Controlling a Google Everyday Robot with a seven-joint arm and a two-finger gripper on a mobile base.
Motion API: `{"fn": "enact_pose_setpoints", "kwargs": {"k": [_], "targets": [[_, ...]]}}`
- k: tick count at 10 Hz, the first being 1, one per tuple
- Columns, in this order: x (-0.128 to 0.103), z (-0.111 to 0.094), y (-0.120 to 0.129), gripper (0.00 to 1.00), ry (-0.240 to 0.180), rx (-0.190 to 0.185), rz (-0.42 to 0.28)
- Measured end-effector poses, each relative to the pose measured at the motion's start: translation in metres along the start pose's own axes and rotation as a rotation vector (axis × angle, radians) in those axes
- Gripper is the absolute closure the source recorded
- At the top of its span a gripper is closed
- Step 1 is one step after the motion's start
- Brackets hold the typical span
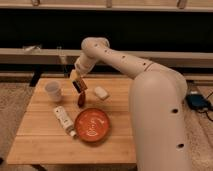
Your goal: Place the eraser in the ceramic cup
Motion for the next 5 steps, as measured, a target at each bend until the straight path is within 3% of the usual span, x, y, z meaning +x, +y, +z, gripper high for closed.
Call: {"fn": "enact_pose_setpoints", "kwargs": {"k": [5], "targets": [[-0.025,0.013,0.017,0.87,-0.037,-0.029,-0.088]]}}
